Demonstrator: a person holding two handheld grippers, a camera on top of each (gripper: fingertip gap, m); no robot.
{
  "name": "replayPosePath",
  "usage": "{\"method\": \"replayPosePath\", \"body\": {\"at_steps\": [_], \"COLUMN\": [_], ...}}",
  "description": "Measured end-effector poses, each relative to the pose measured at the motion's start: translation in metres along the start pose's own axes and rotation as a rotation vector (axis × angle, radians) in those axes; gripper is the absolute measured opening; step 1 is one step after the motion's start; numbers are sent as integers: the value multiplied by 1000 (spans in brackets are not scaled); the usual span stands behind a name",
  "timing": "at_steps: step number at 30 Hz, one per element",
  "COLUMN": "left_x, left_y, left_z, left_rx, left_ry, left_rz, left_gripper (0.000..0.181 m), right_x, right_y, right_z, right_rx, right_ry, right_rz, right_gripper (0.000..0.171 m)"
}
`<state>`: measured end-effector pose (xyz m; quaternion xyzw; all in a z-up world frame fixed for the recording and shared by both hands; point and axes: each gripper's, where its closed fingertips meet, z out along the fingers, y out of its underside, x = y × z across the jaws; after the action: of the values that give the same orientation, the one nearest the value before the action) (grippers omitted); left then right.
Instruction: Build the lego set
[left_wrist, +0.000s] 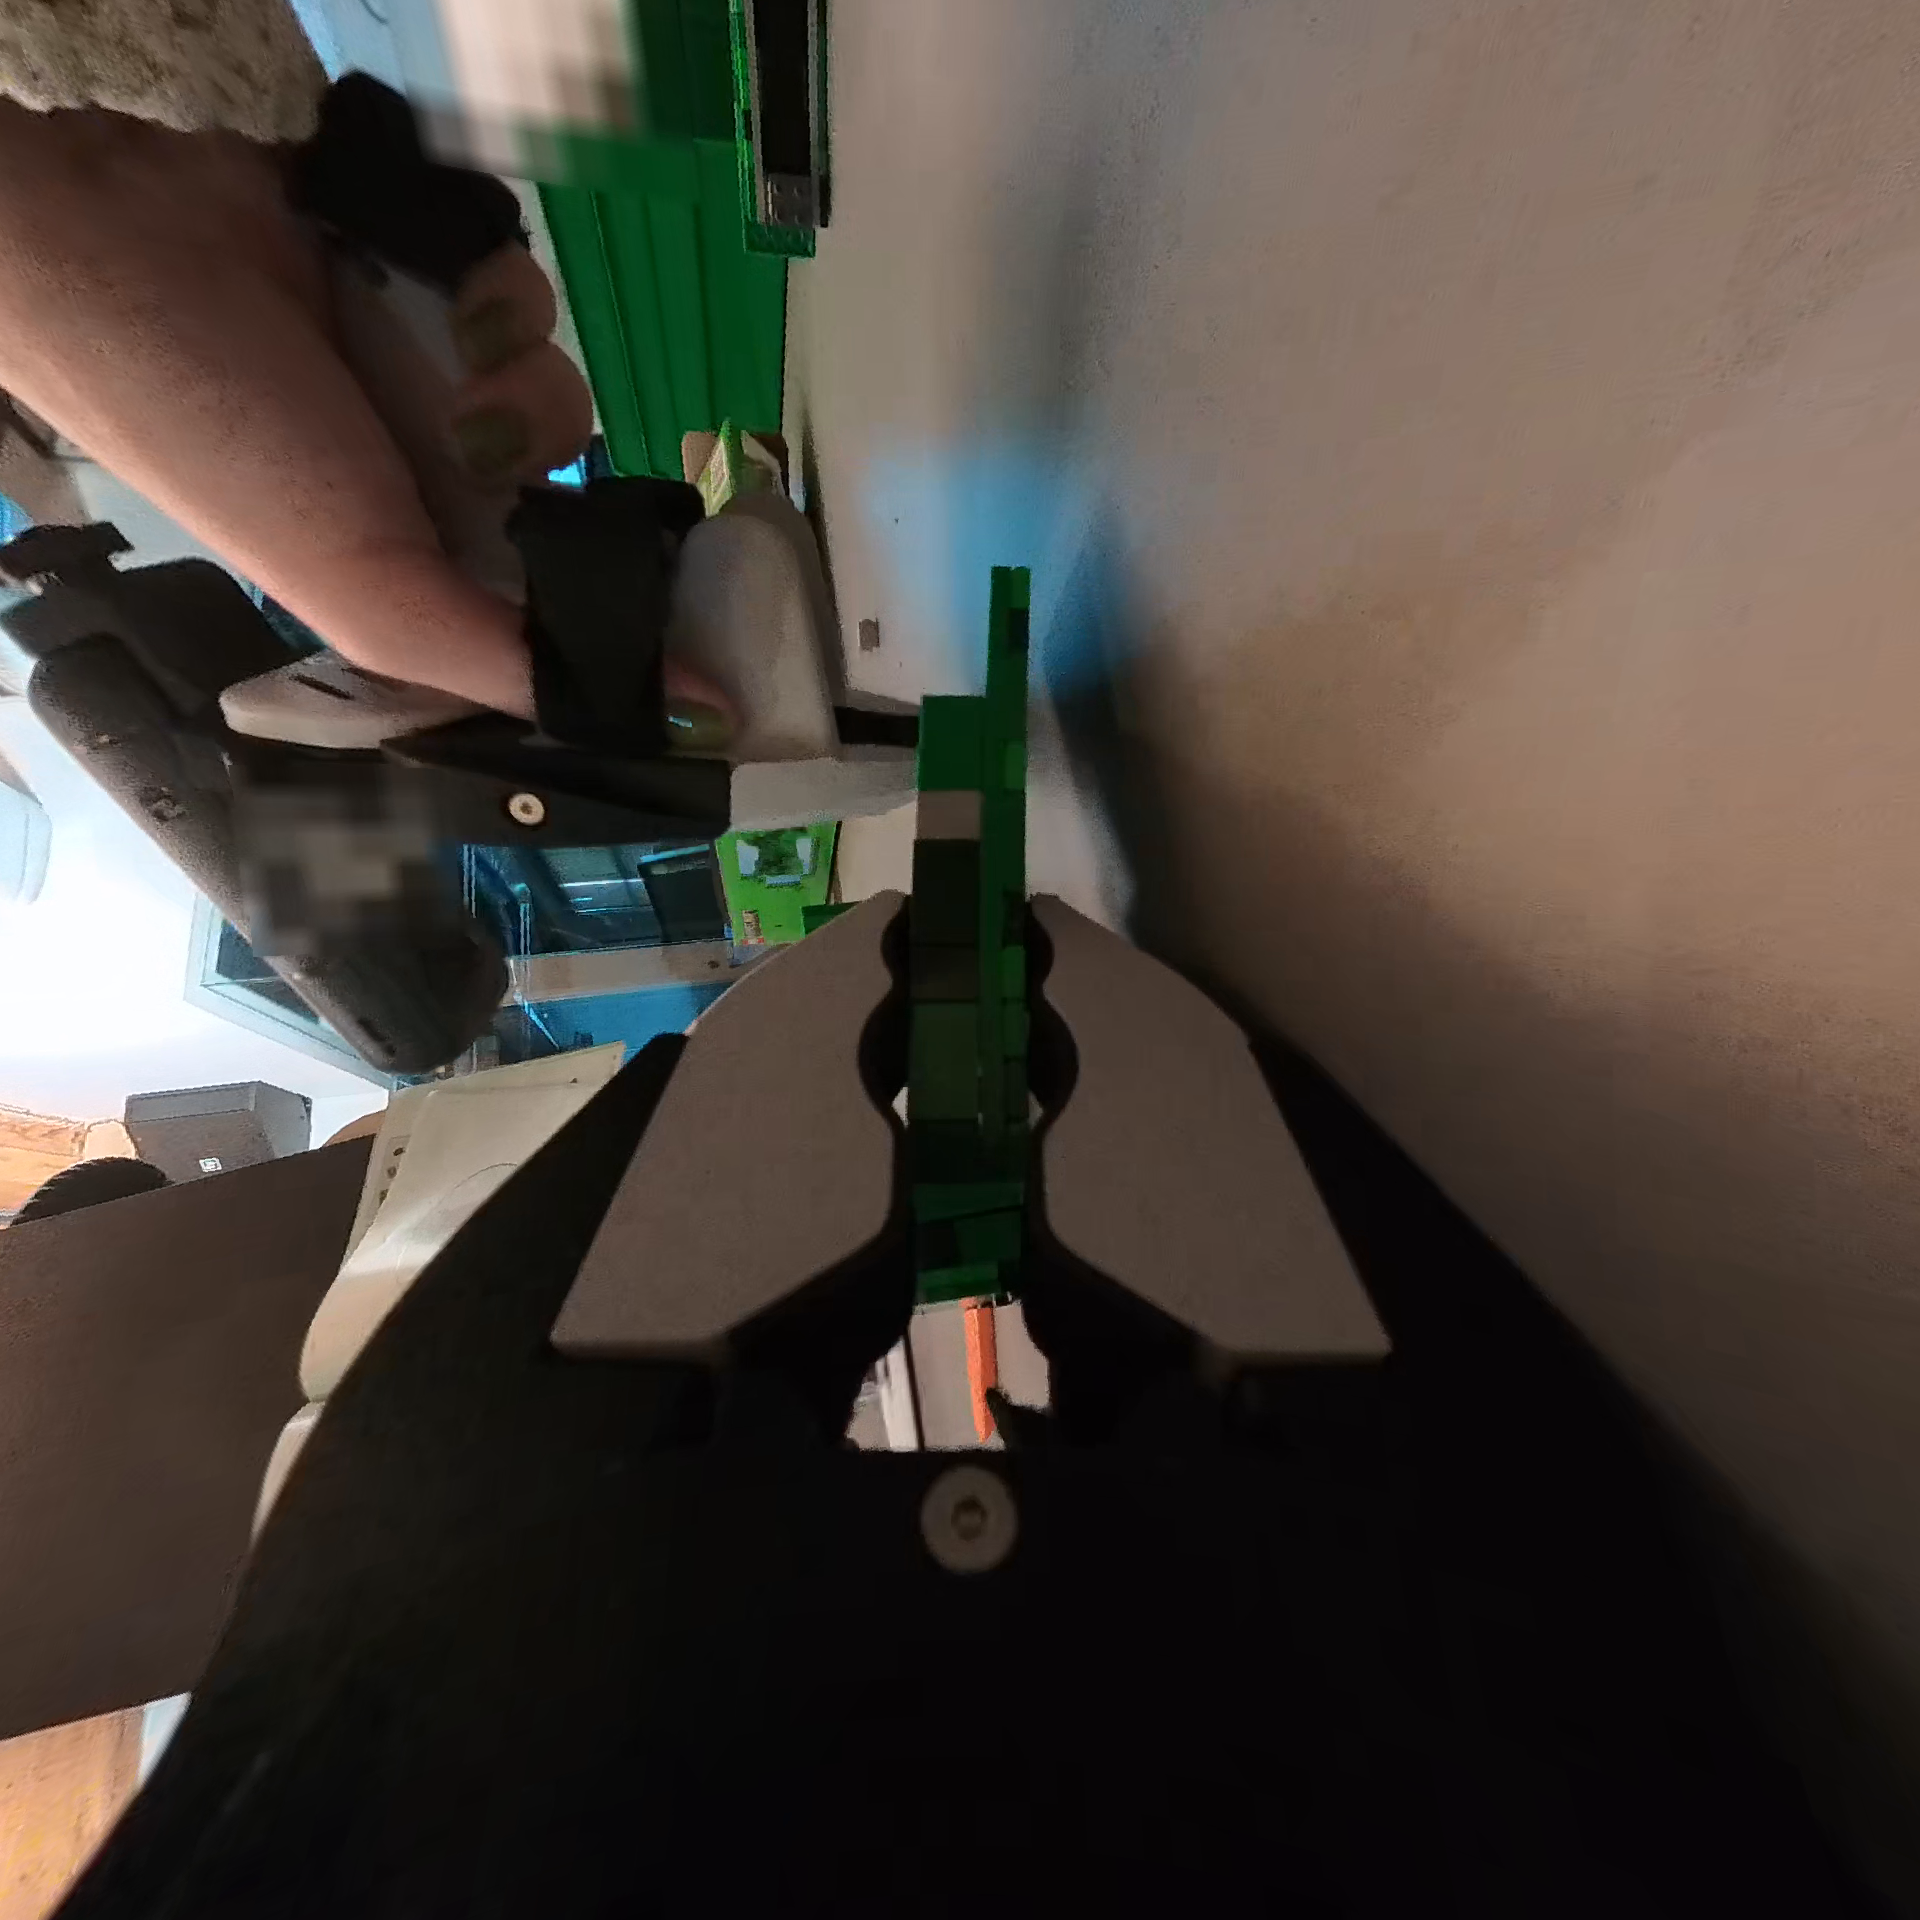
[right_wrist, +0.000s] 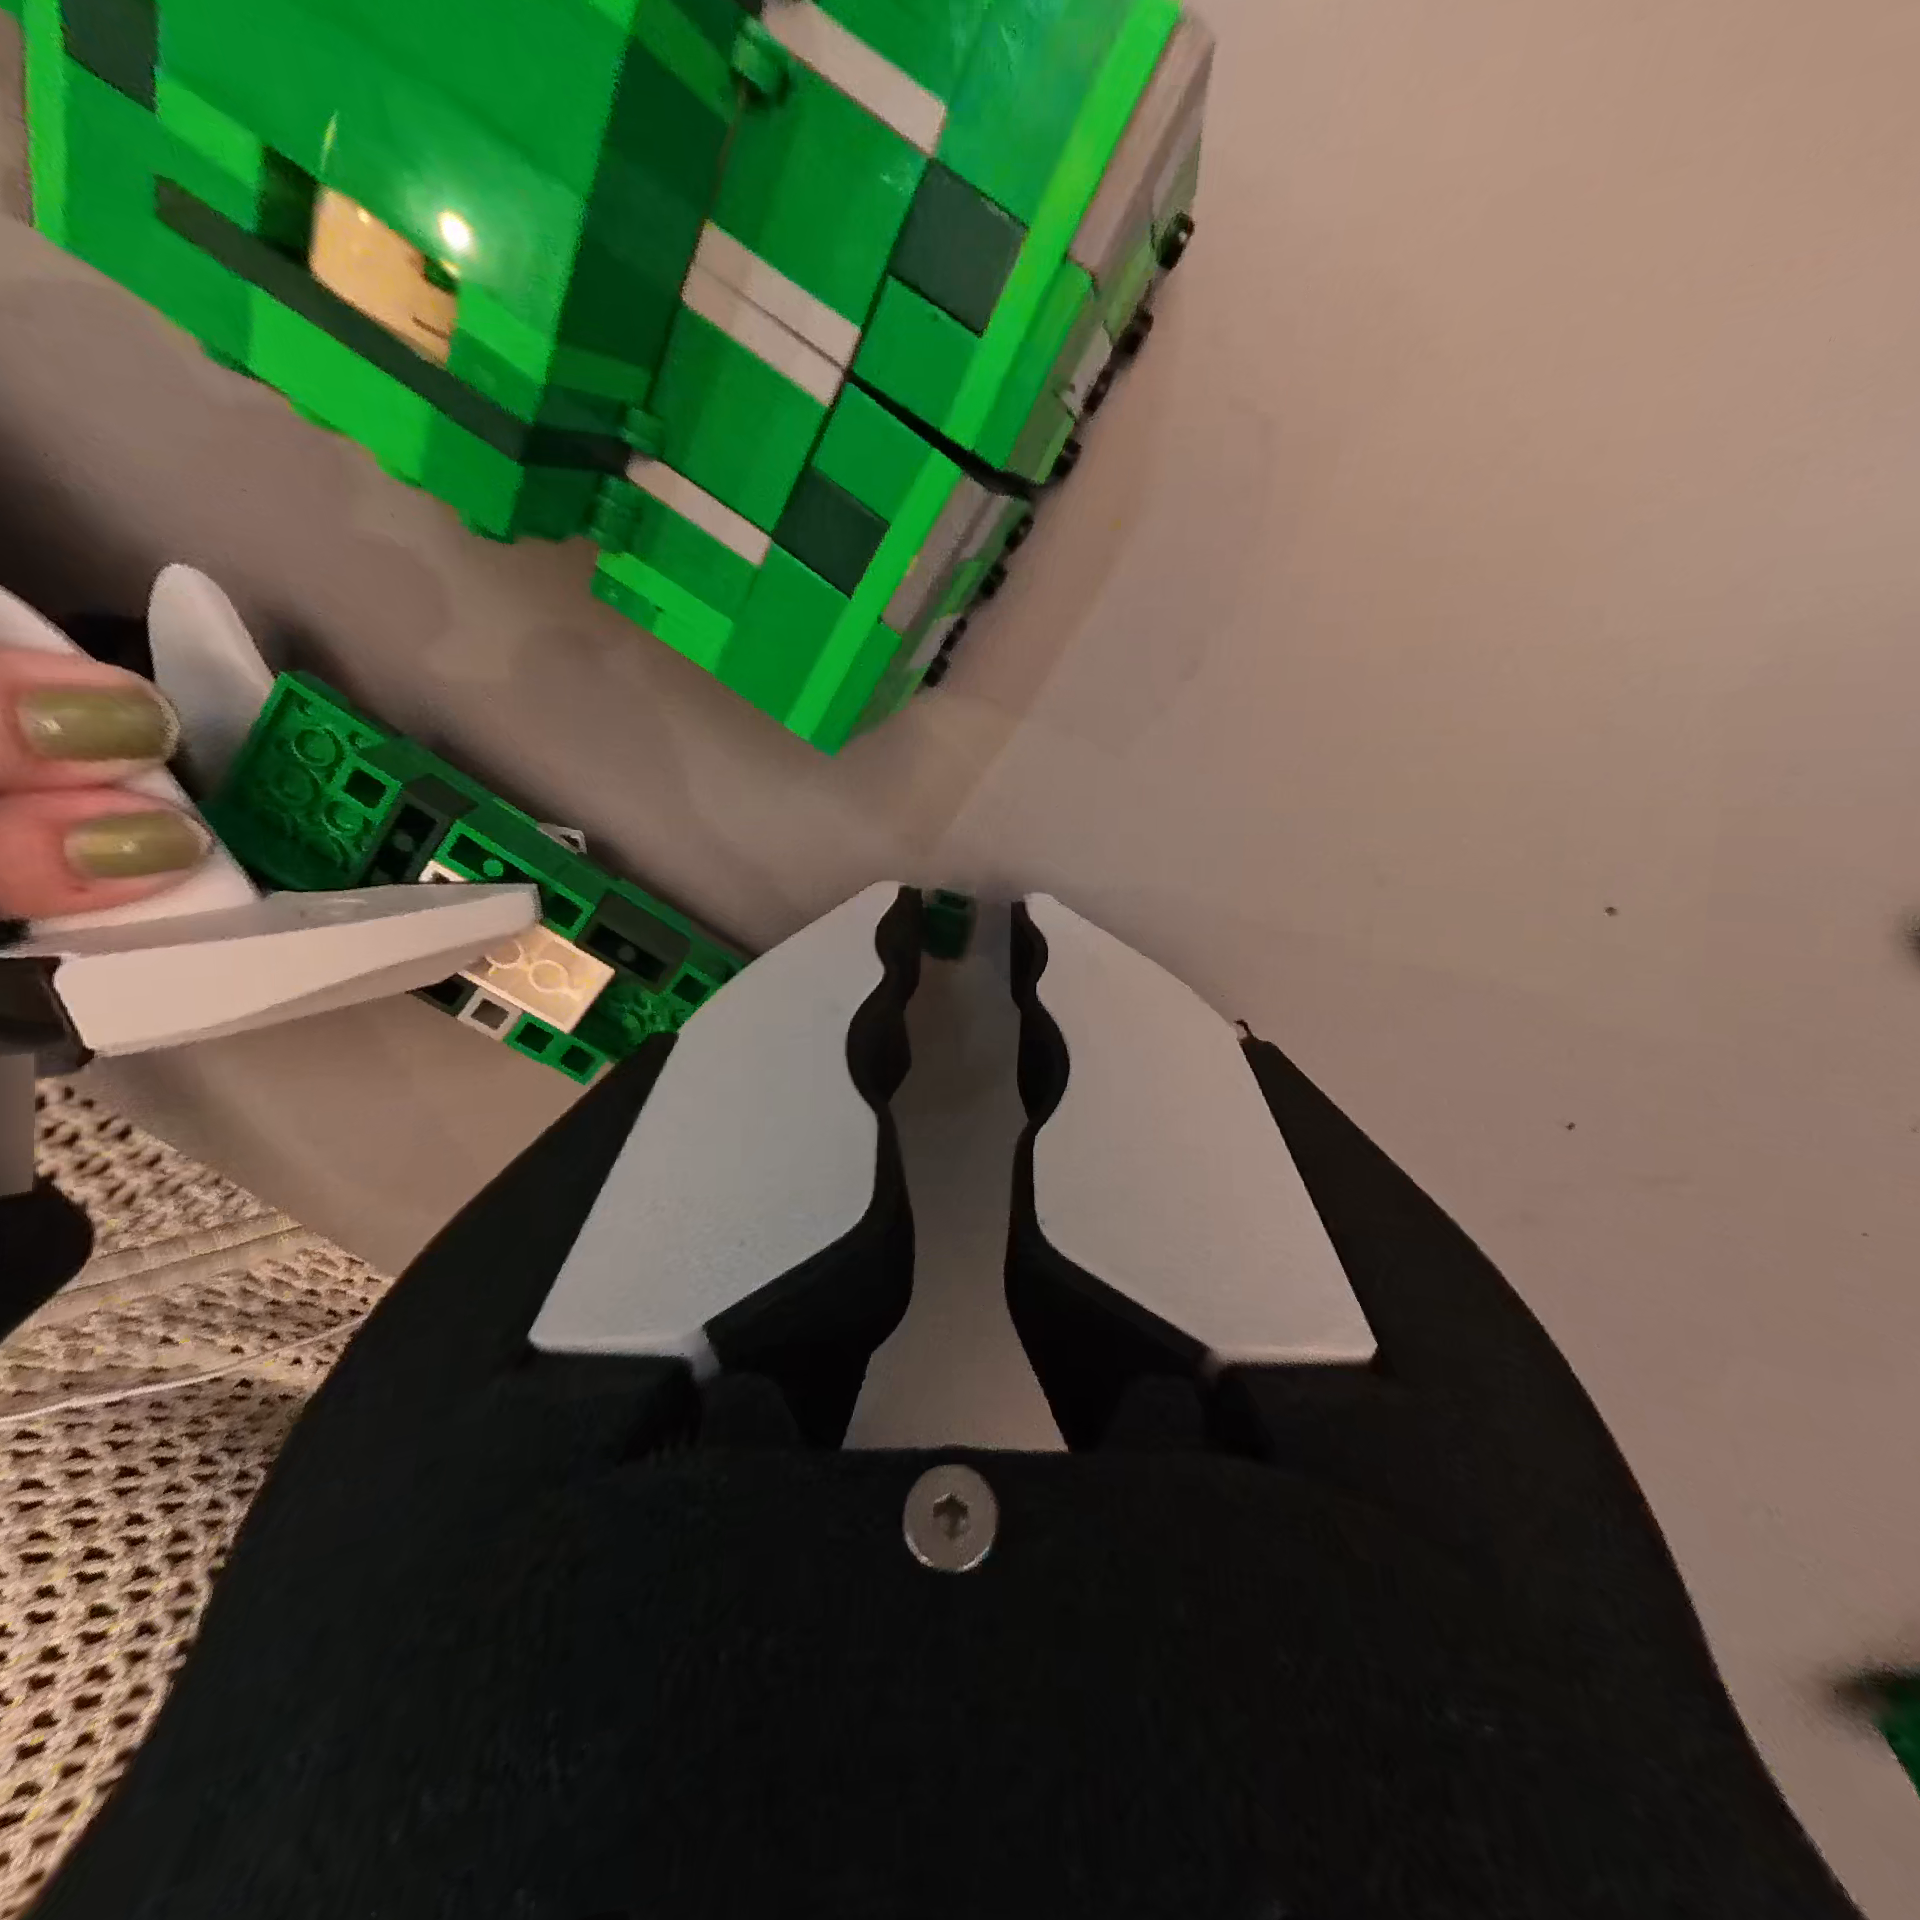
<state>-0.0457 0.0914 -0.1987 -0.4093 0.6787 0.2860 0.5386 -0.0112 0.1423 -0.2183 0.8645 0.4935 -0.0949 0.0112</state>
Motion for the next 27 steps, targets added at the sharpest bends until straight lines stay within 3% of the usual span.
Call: {"method": "replayPosePath", "body": {"at_steps": [10,16,21,24,27], "left_x": [0,0,0,-5,-12], "left_y": [0,0,-3,-4,-4], "left_z": [0,1,0,-1,-3], "left_rx": [-3,-5,56,105,136], "left_ry": [0,2,22,39,1], "left_rz": [7,-6,-167,-301,-312], "left_gripper": [17,17,17,18,18], "right_x": [1,-3,-33,-62,-78], "right_y": [2,0,-12,-1,10], "right_z": [4,-2,-40,-63,-71], "right_rx": [-51,37,472,755,958], "right_ry": [58,21,-170,-331,-425], "right_rz": [-28,-43,-190,-367,-459], "right_gripper": [8,7,7,7,7]}}
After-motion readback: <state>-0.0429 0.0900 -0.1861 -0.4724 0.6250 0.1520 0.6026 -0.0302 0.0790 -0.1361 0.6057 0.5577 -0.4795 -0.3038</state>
